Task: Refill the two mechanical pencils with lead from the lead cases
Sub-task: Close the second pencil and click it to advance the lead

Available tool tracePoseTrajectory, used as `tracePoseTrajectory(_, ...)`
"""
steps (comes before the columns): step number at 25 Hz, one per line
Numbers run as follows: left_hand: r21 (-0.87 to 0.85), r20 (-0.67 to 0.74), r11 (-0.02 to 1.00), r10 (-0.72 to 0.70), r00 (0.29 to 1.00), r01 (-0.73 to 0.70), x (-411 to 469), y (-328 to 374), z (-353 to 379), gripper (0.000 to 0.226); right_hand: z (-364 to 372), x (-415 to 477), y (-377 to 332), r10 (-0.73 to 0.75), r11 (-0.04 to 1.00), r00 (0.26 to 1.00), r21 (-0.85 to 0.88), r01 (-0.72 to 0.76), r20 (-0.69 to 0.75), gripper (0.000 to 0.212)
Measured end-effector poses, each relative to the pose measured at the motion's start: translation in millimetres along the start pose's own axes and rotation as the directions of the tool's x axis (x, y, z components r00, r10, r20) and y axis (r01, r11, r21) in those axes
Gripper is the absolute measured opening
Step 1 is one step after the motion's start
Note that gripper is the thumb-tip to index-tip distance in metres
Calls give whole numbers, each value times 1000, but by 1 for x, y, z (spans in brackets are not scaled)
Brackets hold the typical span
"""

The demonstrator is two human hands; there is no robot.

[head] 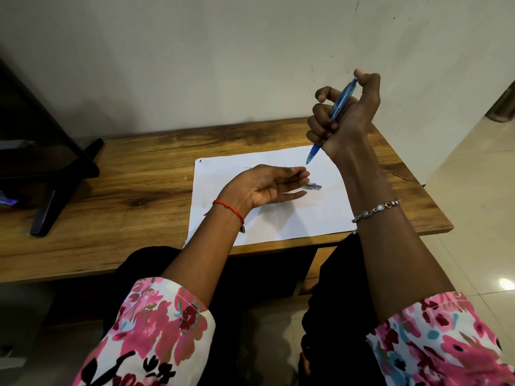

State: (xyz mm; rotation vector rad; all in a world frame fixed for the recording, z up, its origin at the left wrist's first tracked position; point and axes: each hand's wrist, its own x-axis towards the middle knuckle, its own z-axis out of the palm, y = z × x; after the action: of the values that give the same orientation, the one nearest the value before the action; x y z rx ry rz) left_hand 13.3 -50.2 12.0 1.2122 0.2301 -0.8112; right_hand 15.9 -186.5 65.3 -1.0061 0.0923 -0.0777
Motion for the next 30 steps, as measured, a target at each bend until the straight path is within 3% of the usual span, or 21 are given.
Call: tracePoseTrajectory(30,19,-14,1000,-13,1000,13,-1,0,4,15,-7,0,-1,-34,999,999,36,35,-18,58)
